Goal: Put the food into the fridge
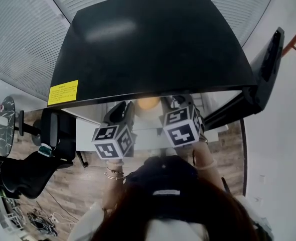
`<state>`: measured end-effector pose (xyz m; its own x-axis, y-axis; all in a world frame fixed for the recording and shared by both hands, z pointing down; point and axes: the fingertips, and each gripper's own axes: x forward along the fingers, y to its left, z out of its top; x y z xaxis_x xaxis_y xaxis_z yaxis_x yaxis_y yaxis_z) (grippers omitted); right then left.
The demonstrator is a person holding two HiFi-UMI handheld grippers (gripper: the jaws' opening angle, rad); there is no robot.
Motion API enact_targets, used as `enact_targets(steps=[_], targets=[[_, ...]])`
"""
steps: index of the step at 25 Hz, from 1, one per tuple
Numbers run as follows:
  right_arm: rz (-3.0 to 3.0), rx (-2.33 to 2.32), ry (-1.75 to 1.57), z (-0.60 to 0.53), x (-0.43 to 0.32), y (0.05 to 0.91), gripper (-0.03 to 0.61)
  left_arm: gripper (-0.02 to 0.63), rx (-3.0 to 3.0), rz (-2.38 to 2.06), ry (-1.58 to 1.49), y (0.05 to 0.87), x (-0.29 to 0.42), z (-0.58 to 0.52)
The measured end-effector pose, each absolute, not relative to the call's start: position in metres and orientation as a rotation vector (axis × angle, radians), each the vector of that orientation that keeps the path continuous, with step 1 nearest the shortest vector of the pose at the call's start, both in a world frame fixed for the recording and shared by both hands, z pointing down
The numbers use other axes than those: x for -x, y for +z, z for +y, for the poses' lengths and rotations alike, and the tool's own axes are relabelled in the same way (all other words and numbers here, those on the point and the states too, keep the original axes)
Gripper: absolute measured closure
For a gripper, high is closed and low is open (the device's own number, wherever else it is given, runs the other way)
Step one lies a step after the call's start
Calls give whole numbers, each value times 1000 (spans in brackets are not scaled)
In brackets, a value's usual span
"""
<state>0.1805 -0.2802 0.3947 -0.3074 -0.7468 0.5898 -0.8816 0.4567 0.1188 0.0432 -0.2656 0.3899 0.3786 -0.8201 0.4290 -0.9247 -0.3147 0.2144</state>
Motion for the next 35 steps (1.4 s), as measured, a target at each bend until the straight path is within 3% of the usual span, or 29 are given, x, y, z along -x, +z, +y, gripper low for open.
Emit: enact_targets(steps=[29,31,35], targets=[[-2198,-1445,210,-272,-192,381,451,528,-2195,-1578,294,382,-44,-243],[-2214,-1448,198,-272,-194,378,451,598,-2175,-1616,281,381,-43,-241],[-2240,-1419,162,-269,-196,375,453,598,-2138,-1654,254,381,-42,-235]])
